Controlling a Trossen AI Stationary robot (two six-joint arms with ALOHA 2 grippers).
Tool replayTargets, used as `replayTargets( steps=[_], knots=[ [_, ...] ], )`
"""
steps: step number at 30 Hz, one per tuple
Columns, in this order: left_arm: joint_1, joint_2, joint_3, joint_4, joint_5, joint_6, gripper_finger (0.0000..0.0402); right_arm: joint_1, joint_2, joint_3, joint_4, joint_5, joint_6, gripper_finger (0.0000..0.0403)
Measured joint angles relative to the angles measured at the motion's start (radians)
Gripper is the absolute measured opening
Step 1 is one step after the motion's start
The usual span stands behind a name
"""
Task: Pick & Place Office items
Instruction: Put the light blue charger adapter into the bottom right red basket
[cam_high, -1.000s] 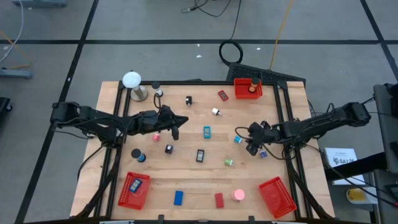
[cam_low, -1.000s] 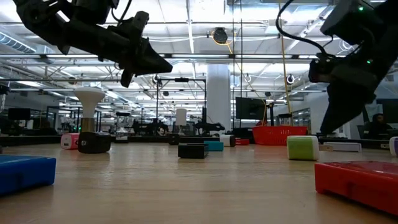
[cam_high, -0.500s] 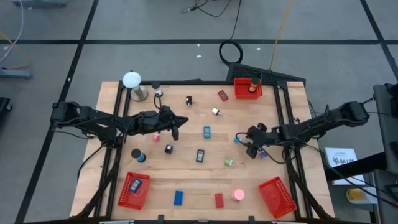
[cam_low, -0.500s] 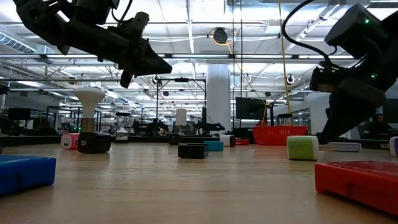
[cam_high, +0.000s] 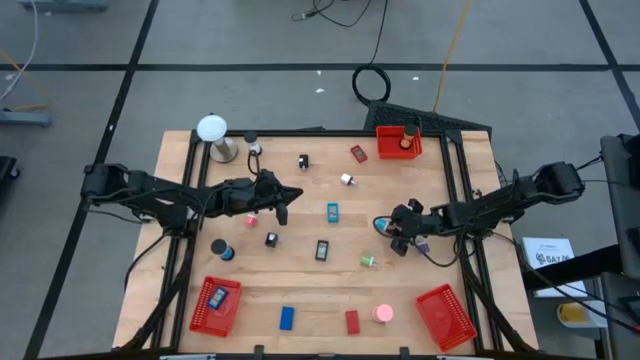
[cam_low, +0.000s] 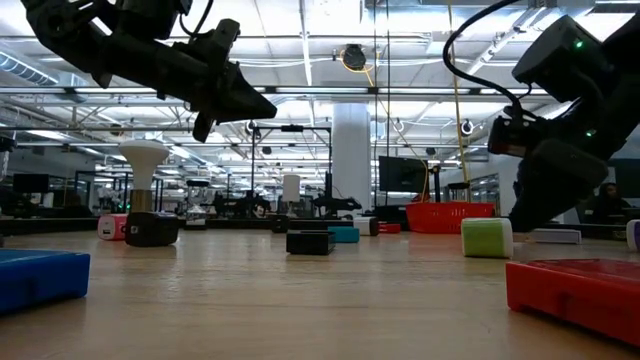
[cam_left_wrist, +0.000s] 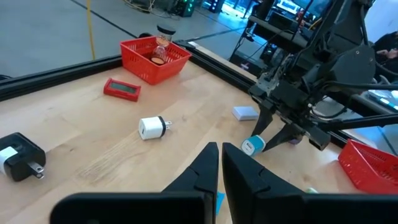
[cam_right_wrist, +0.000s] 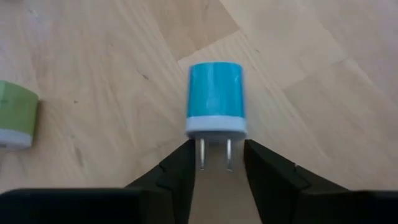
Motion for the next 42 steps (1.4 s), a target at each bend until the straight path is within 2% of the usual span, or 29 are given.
replayTargets(
  steps=[8, 13, 16, 20, 23, 27, 31, 34, 42],
  knots=[
    [0.0, 0.0, 0.0, 0.0, 0.0, -0.005, 0.0021, 0.0, -0.007, 0.0, 0.019, -0.009, 0.0, 0.005],
    [0.0, 0.0, 0.0, 0.0, 0.0, -0.006, 0.0021, -0.012, -0.062, 0.043, -0.018, -0.063, 0.022, 0.0038],
    [0.0, 0.0, 0.0, 0.0, 0.0, -0.006, 0.0021, -0.042, -0.095, 0.13, -0.178, -0.135, 0.067, 0.0044],
    [0.0, 0.0, 0.0, 0.0, 0.0, 0.001, 0.0021, -0.108, -0.096, 0.297, -0.51, -0.275, 0.159, 0.0045],
    [0.0, 0.0, 0.0, 0.0, 0.0, 0.018, 0.0021, -0.162, -0.063, 0.405, -0.732, -0.384, 0.246, 0.0044],
    [0.0, 0.0, 0.0, 0.0, 0.0, 0.023, 0.0021, -0.205, 0.022, 0.484, -0.953, -0.531, 0.279, 0.0045],
    [0.0, 0.0, 0.0, 0.0, 0.0, 0.034, 0.0021, -0.229, 0.12, 0.497, -1.088, -0.611, 0.244, 0.0045],
    [0.0, 0.0, 0.0, 0.0, 0.0, 0.051, 0.0021, -0.249, 0.172, 0.499, -1.159, -0.616, 0.202, 0.0045],
    [0.0, 0.0, 0.001, 0.0, 0.0, 0.07, 0.0021, -0.328, 0.227, 0.499, -1.174, -0.633, 0.136, 0.0045]
  ],
)
